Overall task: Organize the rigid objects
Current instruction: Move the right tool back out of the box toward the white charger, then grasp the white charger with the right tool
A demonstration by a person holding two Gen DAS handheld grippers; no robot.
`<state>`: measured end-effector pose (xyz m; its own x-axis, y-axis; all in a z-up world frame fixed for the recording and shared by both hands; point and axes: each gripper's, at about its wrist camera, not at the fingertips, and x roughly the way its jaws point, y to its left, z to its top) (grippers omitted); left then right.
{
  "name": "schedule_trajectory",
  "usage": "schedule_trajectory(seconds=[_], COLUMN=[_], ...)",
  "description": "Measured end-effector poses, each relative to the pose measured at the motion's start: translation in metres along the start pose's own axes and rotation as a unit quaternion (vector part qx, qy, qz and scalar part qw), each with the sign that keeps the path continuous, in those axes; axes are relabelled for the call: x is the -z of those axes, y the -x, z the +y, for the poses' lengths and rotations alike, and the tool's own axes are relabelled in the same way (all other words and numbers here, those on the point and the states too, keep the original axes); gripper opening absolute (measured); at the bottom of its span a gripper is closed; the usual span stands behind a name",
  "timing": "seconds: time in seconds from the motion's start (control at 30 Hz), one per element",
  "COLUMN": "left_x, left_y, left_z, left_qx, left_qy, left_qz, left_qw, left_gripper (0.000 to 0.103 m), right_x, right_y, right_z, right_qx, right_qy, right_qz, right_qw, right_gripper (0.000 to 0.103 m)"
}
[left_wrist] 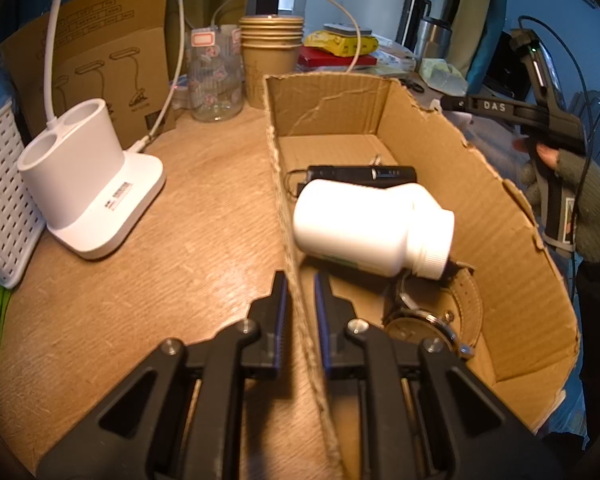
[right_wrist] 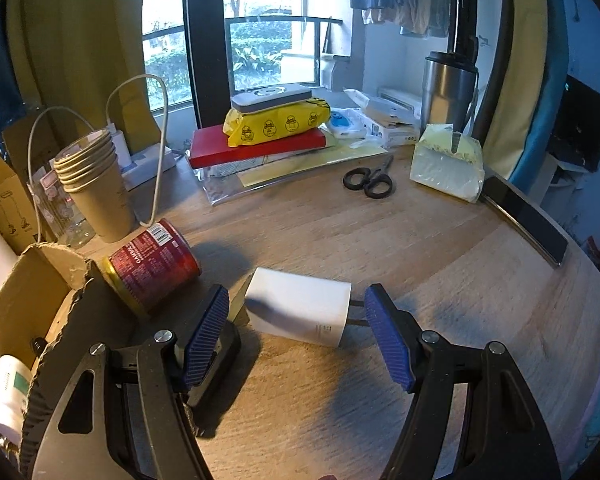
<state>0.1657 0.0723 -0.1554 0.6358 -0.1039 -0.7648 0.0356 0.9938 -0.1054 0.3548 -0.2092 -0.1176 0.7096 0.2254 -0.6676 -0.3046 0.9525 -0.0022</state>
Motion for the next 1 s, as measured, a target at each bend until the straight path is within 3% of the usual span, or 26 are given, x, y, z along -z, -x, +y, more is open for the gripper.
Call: schedule_trajectory(seconds=[0.77, 0.87, 1.0], left_x=[0.000, 0.000, 0.000], left_y=[0.000, 0.000, 0.000], left_z=[0.000, 0.000, 0.000], left_qx=[0.000, 0.000, 0.000], left_qy=[0.000, 0.000, 0.000], left_qz=[0.000, 0.000, 0.000], left_qw=[1.0000, 1.0000, 1.0000], left_gripper=[0.014, 0.014, 0.014], right_x=[-0.004, -0.003, -0.003], right_y=[-0.023, -0.024, -0.024], right_z=[0.006, 0.006, 0.005], right_qx=[0.028, 0.033, 0.031], right_qy=[0.012, 0.012, 0.013], right_qz=[0.009, 0.009, 0.008], right_qw=[1.000, 0.999, 0.999], right_gripper=[0.073, 0.065, 0.064])
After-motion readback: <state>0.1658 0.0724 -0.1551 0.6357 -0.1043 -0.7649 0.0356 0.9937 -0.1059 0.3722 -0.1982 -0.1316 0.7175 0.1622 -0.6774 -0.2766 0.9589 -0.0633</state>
